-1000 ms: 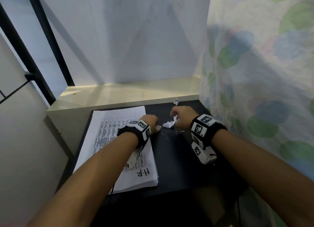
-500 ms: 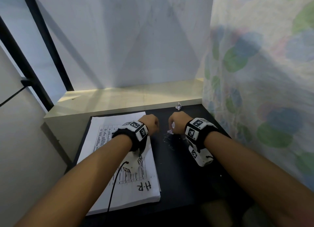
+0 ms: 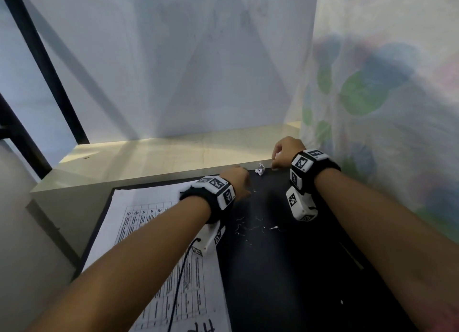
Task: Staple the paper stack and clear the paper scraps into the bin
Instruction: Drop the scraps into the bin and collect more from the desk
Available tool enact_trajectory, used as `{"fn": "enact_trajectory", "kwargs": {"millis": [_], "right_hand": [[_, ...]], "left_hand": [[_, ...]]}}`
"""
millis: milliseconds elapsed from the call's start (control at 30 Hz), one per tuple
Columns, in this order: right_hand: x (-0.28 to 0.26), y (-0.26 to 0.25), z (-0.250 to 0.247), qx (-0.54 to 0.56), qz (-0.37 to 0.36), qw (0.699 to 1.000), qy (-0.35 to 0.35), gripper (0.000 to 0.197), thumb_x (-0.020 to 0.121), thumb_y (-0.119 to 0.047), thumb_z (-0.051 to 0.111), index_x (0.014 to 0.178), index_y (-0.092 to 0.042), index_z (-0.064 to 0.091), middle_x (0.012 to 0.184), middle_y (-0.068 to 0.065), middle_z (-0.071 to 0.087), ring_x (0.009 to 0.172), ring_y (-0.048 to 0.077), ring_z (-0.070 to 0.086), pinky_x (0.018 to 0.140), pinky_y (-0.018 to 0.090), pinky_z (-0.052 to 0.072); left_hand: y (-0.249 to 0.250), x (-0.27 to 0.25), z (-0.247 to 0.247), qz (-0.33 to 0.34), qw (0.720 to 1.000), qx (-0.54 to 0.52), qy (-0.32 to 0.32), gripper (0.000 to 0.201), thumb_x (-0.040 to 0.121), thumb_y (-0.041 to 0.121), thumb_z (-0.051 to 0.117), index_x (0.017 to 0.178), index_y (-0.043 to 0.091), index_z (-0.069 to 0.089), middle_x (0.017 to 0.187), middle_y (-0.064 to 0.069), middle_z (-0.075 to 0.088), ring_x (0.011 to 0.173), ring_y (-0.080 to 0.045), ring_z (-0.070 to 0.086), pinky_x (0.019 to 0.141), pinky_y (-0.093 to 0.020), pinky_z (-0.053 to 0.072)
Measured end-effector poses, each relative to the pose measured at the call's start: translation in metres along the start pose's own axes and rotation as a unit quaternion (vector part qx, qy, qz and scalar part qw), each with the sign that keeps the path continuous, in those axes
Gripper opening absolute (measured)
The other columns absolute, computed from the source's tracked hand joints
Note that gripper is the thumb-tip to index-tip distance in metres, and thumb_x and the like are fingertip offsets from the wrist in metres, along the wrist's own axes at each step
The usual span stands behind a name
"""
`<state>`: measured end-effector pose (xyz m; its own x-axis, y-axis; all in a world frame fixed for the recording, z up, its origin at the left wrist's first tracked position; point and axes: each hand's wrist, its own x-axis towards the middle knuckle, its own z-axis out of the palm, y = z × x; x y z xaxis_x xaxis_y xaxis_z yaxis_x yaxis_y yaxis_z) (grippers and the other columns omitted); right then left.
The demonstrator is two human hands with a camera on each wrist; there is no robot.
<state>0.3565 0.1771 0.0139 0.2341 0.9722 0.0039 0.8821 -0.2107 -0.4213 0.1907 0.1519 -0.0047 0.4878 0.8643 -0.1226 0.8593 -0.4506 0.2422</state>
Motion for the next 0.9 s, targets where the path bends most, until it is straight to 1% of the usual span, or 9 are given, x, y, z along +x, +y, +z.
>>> {"fn": "enact_trajectory", "kwargs": {"millis": [167, 267, 400, 500, 567, 633, 733, 800, 900], "right_hand": [[0.018, -0.005, 0.021, -0.058, -0.068, 0.994, -0.066, 0.039, 0.068, -0.001, 0.076, 0.104, -0.014, 0.073, 0.117, 0.008, 0.067, 0.104, 0.025, 0.065, 0.077, 0.020, 0.044], [0.027, -0.006, 0.033, -0.075, -0.084, 0.988, -0.109, 0.032, 0.070, -0.006, 0.075, 0.101, -0.015, 0.075, 0.112, 0.009, 0.071, 0.102, 0.026, 0.067, 0.075, 0.021, 0.045], [0.030, -0.004, 0.042, -0.065, -0.079, 0.989, -0.104, 0.018, 0.078, -0.018, 0.071, 0.091, -0.008, 0.077, 0.098, 0.012, 0.075, 0.093, 0.029, 0.071, 0.068, 0.022, 0.044], [0.028, -0.004, 0.042, -0.065, -0.073, 0.991, -0.096, 0.028, 0.079, -0.022, 0.071, 0.100, -0.002, 0.073, 0.106, 0.016, 0.072, 0.101, 0.032, 0.068, 0.071, 0.026, 0.044], [0.026, -0.001, 0.041, -0.068, -0.068, 0.992, -0.085, 0.034, 0.077, -0.014, 0.071, 0.109, -0.002, 0.067, 0.116, 0.018, 0.067, 0.109, 0.034, 0.063, 0.076, 0.028, 0.044], [0.025, 0.001, 0.042, -0.074, -0.066, 0.991, -0.084, 0.038, 0.075, -0.012, 0.072, 0.112, -0.003, 0.066, 0.119, 0.018, 0.065, 0.111, 0.034, 0.062, 0.079, 0.030, 0.045], [0.023, 0.002, 0.042, -0.080, -0.071, 0.991, -0.082, 0.039, 0.077, -0.009, 0.070, 0.114, -0.003, 0.064, 0.120, 0.019, 0.064, 0.112, 0.034, 0.061, 0.082, 0.032, 0.047], [0.021, 0.002, 0.043, -0.088, -0.077, 0.990, -0.076, 0.036, 0.080, -0.009, 0.067, 0.115, -0.002, 0.063, 0.122, 0.019, 0.064, 0.114, 0.035, 0.060, 0.083, 0.033, 0.047], [0.018, 0.000, 0.043, -0.101, -0.073, 0.990, -0.071, 0.034, 0.083, -0.009, 0.063, 0.116, -0.001, 0.063, 0.123, 0.021, 0.062, 0.115, 0.036, 0.059, 0.089, 0.037, 0.048]], "left_hand": [[0.015, 0.020, 0.007, 0.024, 0.999, 0.003, -0.027, 0.034, 0.086, 0.018, 0.060, 0.117, 0.006, 0.064, 0.120, -0.017, 0.063, 0.109, -0.035, 0.061, 0.090, -0.036, 0.049], [0.022, 0.022, 0.010, 0.060, 0.996, -0.006, -0.066, 0.034, 0.081, 0.023, 0.068, 0.111, 0.010, 0.068, 0.114, -0.010, 0.068, 0.106, -0.028, 0.063, 0.086, -0.033, 0.050], [0.033, 0.008, 0.010, 0.119, 0.982, -0.023, -0.142, 0.037, 0.078, 0.030, 0.072, 0.112, 0.016, 0.070, 0.120, -0.001, 0.067, 0.110, -0.019, 0.060, 0.087, -0.025, 0.045], [0.034, -0.002, 0.013, 0.143, 0.974, -0.020, -0.175, 0.039, 0.076, 0.031, 0.075, 0.112, 0.015, 0.069, 0.114, 0.000, 0.066, 0.105, -0.015, 0.059, 0.082, -0.020, 0.040], [0.032, -0.006, 0.017, 0.146, 0.974, -0.019, -0.170, 0.040, 0.075, 0.030, 0.076, 0.111, 0.015, 0.070, 0.098, 0.003, 0.062, 0.092, -0.009, 0.054, 0.079, -0.018, 0.037], [0.033, -0.008, 0.020, 0.145, 0.977, -0.010, -0.154, 0.038, 0.076, 0.030, 0.075, 0.110, 0.014, 0.070, 0.096, 0.002, 0.060, 0.088, -0.005, 0.049, 0.077, -0.016, 0.035], [0.036, -0.009, 0.024, 0.143, 0.980, -0.009, -0.141, 0.033, 0.077, 0.028, 0.074, 0.106, 0.013, 0.072, 0.112, -0.002, 0.068, 0.099, -0.013, 0.059, 0.079, -0.018, 0.038], [0.040, -0.007, 0.025, 0.146, 0.979, 0.003, -0.141, 0.030, 0.079, 0.026, 0.073, 0.105, 0.012, 0.073, 0.114, -0.004, 0.070, 0.107, -0.019, 0.062, 0.084, -0.022, 0.043], [0.045, -0.005, 0.025, 0.147, 0.977, 0.013, -0.151, 0.029, 0.081, 0.022, 0.071, 0.106, 0.009, 0.073, 0.114, -0.007, 0.071, 0.108, -0.022, 0.063, 0.090, -0.026, 0.046]]}}
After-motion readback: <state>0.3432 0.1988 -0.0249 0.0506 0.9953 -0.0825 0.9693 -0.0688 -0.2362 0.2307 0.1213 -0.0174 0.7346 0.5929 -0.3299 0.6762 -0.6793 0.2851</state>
